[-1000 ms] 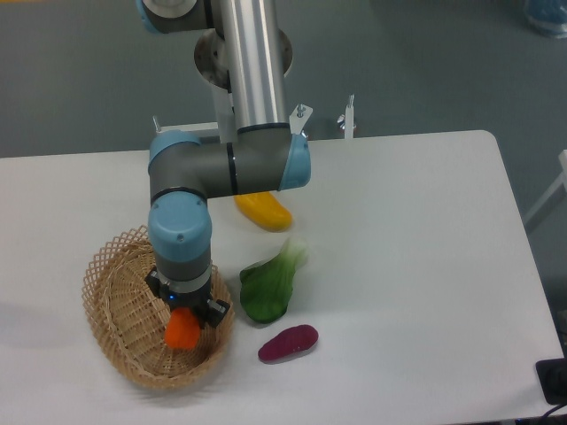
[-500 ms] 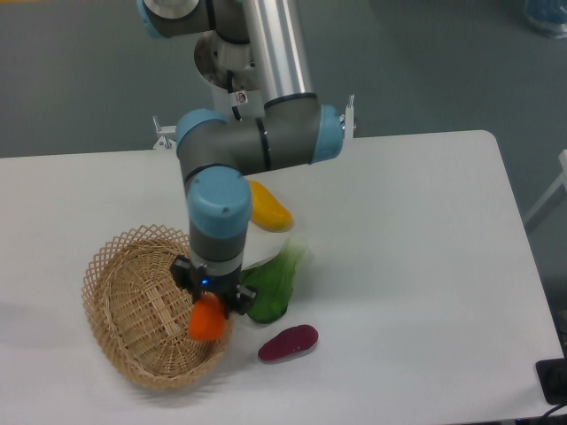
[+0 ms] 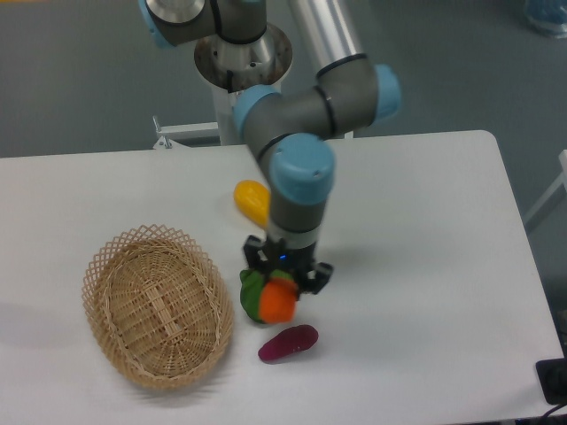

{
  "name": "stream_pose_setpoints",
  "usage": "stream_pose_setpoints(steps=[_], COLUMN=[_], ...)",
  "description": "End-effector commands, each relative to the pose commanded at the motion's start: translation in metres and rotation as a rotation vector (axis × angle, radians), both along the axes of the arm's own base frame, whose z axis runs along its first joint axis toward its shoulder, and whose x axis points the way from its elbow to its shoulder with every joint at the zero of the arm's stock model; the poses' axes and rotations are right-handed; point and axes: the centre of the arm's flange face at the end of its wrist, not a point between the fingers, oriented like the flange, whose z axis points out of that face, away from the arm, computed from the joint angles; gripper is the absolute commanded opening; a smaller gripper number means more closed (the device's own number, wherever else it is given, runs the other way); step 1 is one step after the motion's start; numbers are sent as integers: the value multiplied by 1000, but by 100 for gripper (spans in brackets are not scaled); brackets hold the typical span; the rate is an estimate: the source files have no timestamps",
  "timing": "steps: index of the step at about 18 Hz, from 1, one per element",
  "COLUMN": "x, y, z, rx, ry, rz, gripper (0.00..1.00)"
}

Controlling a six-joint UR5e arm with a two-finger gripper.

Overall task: Pick up the orange from the basket
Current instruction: 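Lift the held orange out of the basket and carry it away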

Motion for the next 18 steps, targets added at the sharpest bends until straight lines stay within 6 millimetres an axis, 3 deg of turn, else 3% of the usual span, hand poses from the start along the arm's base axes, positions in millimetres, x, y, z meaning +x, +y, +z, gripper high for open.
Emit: stream_pose_setpoints(steps=[11, 18], x=[-93, -110], y=[-85, -99], z=[9, 8], rx=[-45, -92], ry=[90, 121], rz=[-49, -91], gripper=[32, 32])
